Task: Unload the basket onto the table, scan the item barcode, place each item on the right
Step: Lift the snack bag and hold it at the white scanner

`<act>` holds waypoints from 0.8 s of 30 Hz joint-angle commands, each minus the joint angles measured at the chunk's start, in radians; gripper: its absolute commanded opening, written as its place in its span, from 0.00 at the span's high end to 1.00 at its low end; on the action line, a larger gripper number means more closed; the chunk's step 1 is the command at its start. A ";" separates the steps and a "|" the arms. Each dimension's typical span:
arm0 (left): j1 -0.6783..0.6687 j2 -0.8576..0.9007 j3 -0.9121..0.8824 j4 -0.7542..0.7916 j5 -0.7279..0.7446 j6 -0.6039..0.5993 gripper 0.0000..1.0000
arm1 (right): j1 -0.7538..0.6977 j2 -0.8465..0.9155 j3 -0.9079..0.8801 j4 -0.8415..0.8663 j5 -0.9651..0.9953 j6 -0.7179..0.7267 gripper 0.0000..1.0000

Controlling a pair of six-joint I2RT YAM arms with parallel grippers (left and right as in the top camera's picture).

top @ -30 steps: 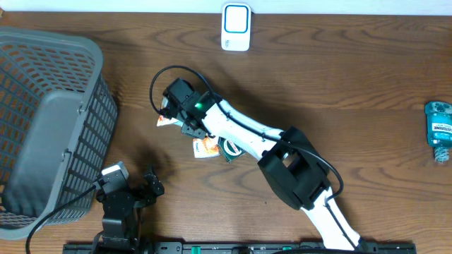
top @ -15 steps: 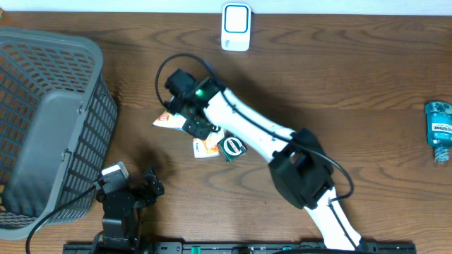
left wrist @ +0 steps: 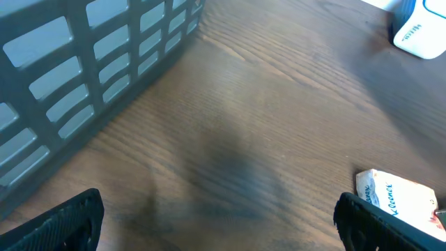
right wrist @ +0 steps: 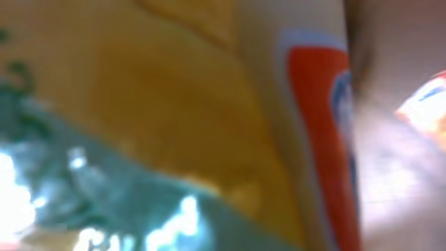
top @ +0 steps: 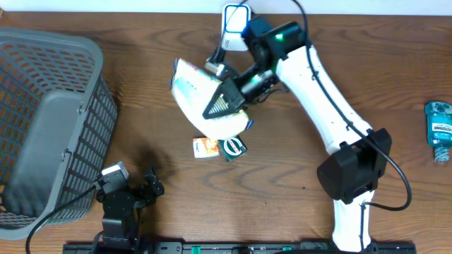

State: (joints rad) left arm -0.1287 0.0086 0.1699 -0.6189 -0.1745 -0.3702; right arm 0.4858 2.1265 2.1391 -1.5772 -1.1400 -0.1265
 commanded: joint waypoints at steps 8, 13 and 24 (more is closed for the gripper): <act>0.001 -0.005 -0.011 -0.010 -0.010 -0.009 0.02 | -0.047 -0.002 0.006 -0.121 -0.229 0.766 0.99; 0.001 -0.005 -0.011 -0.010 -0.010 -0.009 0.02 | -0.027 -0.002 0.006 -0.121 -0.261 0.866 0.99; 0.001 -0.005 -0.011 -0.010 -0.010 -0.009 0.02 | -0.024 -0.002 0.006 -0.121 -0.388 0.959 0.99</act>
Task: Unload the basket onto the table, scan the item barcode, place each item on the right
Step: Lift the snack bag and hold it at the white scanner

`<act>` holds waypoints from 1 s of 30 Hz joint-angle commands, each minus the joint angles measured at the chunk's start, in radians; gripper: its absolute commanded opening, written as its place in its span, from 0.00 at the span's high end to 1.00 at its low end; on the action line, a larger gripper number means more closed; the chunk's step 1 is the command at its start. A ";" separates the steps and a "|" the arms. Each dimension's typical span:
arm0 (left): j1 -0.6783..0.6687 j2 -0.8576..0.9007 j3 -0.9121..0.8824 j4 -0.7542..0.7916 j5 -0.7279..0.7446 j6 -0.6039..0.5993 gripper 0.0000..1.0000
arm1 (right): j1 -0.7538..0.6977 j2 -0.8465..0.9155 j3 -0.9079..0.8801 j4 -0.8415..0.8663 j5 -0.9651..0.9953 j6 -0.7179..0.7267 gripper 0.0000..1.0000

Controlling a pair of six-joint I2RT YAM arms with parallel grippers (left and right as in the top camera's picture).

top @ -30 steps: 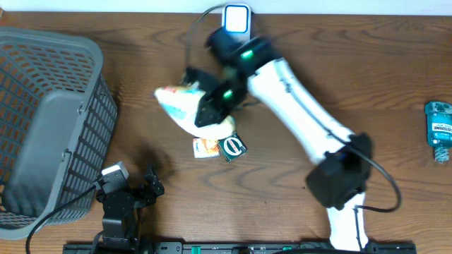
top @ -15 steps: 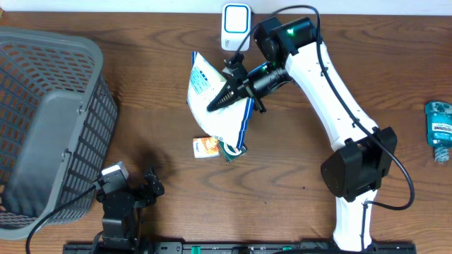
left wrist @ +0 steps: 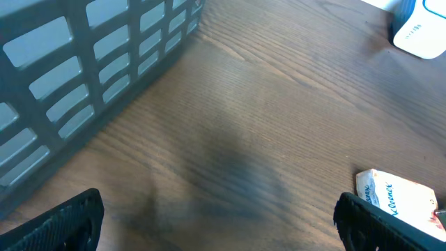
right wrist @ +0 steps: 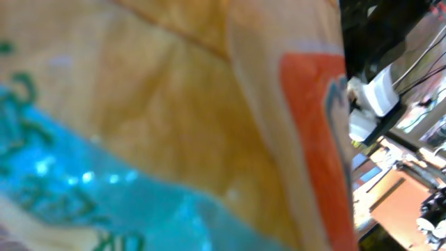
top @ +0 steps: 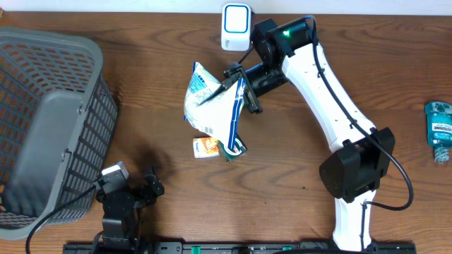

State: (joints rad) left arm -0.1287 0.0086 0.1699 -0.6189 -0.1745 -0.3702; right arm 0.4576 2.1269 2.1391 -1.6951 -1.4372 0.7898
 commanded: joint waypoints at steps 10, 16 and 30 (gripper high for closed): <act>0.001 -0.005 -0.011 -0.010 -0.010 -0.009 0.02 | 0.006 -0.002 0.006 0.137 0.168 -0.183 0.99; 0.001 -0.005 -0.011 -0.010 -0.010 -0.009 0.02 | 0.013 -0.002 0.006 0.183 0.648 -0.567 0.99; 0.001 -0.005 -0.011 -0.010 -0.010 -0.009 0.02 | 0.015 -0.002 0.006 0.390 0.819 -1.373 0.99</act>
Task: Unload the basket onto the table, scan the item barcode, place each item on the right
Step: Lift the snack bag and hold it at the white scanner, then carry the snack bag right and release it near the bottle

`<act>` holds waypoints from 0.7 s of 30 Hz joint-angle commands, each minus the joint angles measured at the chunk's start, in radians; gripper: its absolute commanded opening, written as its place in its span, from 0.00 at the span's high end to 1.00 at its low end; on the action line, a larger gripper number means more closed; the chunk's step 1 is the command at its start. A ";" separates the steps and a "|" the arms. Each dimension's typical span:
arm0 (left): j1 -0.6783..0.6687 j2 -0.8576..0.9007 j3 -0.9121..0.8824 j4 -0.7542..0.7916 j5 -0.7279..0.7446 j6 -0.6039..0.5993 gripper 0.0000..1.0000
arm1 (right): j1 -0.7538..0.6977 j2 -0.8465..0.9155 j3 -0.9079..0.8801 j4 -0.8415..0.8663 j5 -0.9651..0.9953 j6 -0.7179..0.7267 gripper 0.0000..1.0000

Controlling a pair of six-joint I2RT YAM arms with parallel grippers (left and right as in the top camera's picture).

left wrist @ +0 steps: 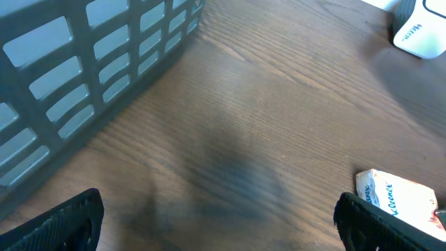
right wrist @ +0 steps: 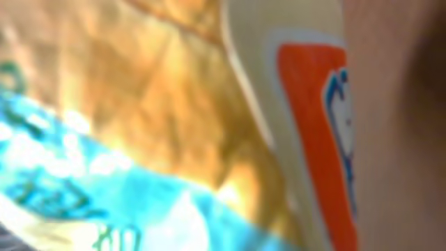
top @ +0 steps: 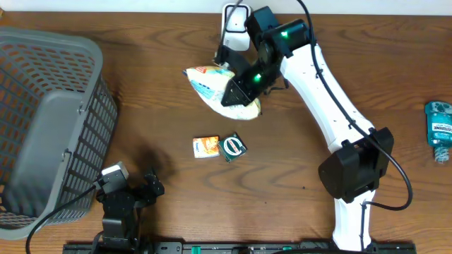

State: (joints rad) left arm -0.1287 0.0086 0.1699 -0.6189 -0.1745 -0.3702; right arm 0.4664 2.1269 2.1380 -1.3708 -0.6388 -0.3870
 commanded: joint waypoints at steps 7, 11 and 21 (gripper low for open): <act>0.001 -0.005 -0.011 -0.010 -0.010 -0.009 0.02 | 0.006 0.002 0.008 0.500 0.125 -0.134 0.99; 0.001 -0.005 -0.011 -0.010 -0.010 -0.009 0.02 | 0.002 0.028 0.008 0.742 0.350 -0.026 0.99; 0.001 -0.005 -0.011 -0.010 -0.010 -0.010 0.02 | -0.054 0.221 0.008 1.188 0.421 0.119 0.99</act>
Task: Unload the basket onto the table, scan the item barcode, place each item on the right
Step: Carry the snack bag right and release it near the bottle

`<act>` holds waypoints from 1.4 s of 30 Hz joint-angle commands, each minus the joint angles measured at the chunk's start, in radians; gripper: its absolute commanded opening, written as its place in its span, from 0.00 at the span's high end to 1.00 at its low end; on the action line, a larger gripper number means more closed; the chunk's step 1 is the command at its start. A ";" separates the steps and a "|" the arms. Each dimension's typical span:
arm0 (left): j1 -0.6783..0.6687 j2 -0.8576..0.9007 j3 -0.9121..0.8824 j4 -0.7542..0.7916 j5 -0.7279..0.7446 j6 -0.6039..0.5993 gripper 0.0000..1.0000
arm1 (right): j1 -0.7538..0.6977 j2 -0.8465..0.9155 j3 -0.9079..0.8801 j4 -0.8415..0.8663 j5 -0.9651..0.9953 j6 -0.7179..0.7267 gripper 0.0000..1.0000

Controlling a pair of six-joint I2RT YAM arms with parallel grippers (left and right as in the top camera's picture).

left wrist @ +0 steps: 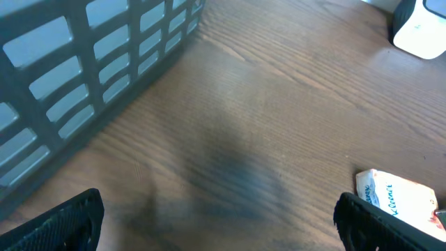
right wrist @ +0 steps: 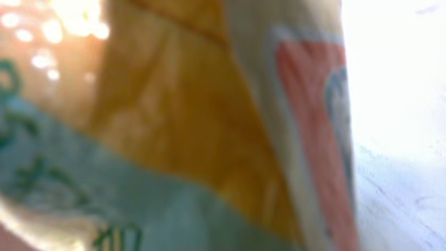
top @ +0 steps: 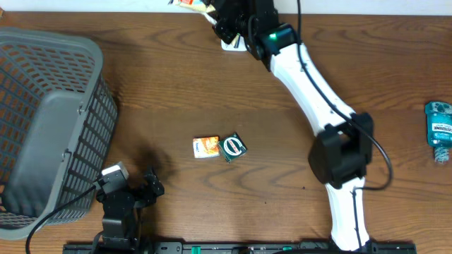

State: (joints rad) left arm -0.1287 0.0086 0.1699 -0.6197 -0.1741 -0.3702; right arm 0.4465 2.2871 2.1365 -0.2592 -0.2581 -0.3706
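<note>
My right gripper [top: 224, 17] is raised at the far edge of the overhead view, shut on a crinkly snack bag [top: 189, 3] that is mostly cut off by the frame's top. The bag [right wrist: 174, 132], yellow, teal and orange, fills the right wrist view and hides the fingers. The white scanner [top: 232, 44] stands on the table at the back, mostly covered by the arm; it also shows as the scanner [left wrist: 420, 28] at top right in the left wrist view. My left gripper [left wrist: 219, 223] rests open low over the front left of the table.
A grey plastic basket [top: 49, 127] fills the left side. A small orange packet [top: 205, 147] and a green one [top: 232, 146] lie mid-table. A blue bottle [top: 439, 130] lies at the far right edge. A white tissue pack [left wrist: 394, 199] lies by my left gripper's right finger.
My right gripper has gone with the bag from just in front of the scanner to the back edge of the table, higher and partly out of the overhead view. The left arm is unmoved.
The right gripper held the bag flat above the small packets near the scanner. Then the bag was turned on edge, then held flat again closer to the scanner. Now it is lifted over and past the scanner at the back edge.
</note>
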 commanded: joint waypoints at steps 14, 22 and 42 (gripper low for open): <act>0.001 -0.005 -0.011 -0.009 -0.010 -0.009 0.02 | -0.101 0.225 0.012 0.435 -0.017 0.351 0.99; 0.001 -0.005 -0.011 -0.009 -0.010 -0.009 0.02 | -0.098 0.225 0.012 0.420 -0.082 0.426 0.99; 0.001 -0.005 -0.011 -0.009 -0.010 -0.009 0.02 | -0.365 -0.140 0.023 -0.364 0.220 0.505 0.99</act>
State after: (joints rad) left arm -0.1287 0.0086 0.1699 -0.6209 -0.1745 -0.3702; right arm 0.1730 2.2768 2.1330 -0.5526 -0.2317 0.1150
